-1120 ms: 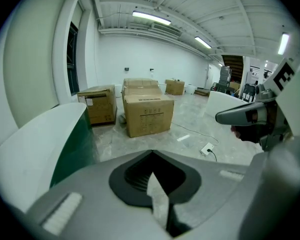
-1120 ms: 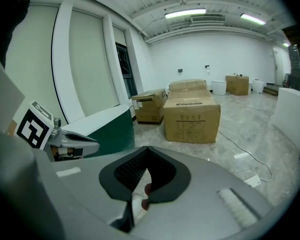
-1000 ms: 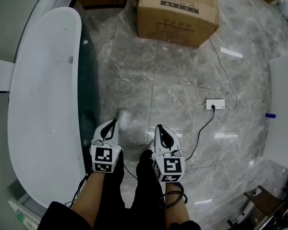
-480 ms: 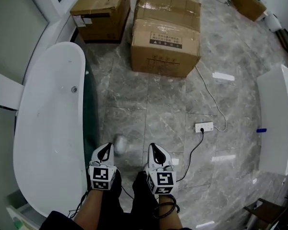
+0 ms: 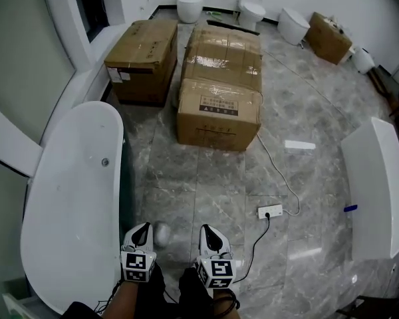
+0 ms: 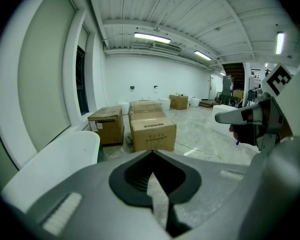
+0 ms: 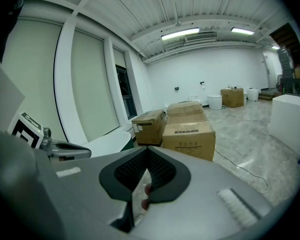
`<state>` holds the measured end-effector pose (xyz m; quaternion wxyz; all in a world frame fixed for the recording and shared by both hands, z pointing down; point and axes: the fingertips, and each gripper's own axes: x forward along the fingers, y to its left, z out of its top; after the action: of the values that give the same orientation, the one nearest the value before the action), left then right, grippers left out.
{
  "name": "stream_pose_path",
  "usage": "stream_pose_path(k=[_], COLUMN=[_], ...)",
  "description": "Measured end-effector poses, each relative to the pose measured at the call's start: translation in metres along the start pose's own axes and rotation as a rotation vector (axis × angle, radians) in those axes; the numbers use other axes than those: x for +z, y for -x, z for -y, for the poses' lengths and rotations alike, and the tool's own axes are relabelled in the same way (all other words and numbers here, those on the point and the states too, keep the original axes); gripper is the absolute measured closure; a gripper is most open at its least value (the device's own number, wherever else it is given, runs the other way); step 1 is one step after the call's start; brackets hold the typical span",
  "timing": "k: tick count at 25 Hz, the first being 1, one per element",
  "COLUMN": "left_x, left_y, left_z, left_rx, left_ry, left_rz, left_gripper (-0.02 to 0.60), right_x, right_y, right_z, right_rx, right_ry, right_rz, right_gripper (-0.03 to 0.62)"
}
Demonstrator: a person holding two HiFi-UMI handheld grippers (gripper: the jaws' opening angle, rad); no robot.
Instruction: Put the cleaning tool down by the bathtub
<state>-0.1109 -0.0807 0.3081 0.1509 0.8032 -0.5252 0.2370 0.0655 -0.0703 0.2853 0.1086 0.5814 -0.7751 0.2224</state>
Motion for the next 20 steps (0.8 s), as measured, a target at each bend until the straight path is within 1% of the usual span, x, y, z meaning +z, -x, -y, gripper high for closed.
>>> stream_pose_path(k=[3,7,9,13,17,20], left_x=[0.010,0.033,0.042,0.061,0.082,0.100], left_y=[0.008,0.020,0.027,0.038,0.046,0.055], left_z=[0.000,0.000,0.000,-0.005,-0.013,-0.013], left_rx=[0.004,0.010,0.013,0.034,0.051,0.058], left_ry=[-0.010,0.009,0.003,-0.008,-0.005,-0.021], left_rz=[0.028,0.066,0.088,0.127,0.168,0.204], left_gripper=[0.581,0.581,0.581,0.581,0.581,0.581], right_x=[0.018,0.045,0.056,0.076,0.092,0.104], right_y=[0.008,0.019,0.024,0.033,0.040,0.045], right_z=[-0.001,0.000,0.000,0.002,0.007,0.009], right_rx=[0.006,0.008,0.009,0.012,0.005,0.005], right_ry=[0.016,0.044,0.053,0.081,0.082,0.097], right_rz=[0.026,0.059,0.076,0.095,0.124,0.145], right_gripper=[0.571,0.571,0.571,0.571,0.571,0.571])
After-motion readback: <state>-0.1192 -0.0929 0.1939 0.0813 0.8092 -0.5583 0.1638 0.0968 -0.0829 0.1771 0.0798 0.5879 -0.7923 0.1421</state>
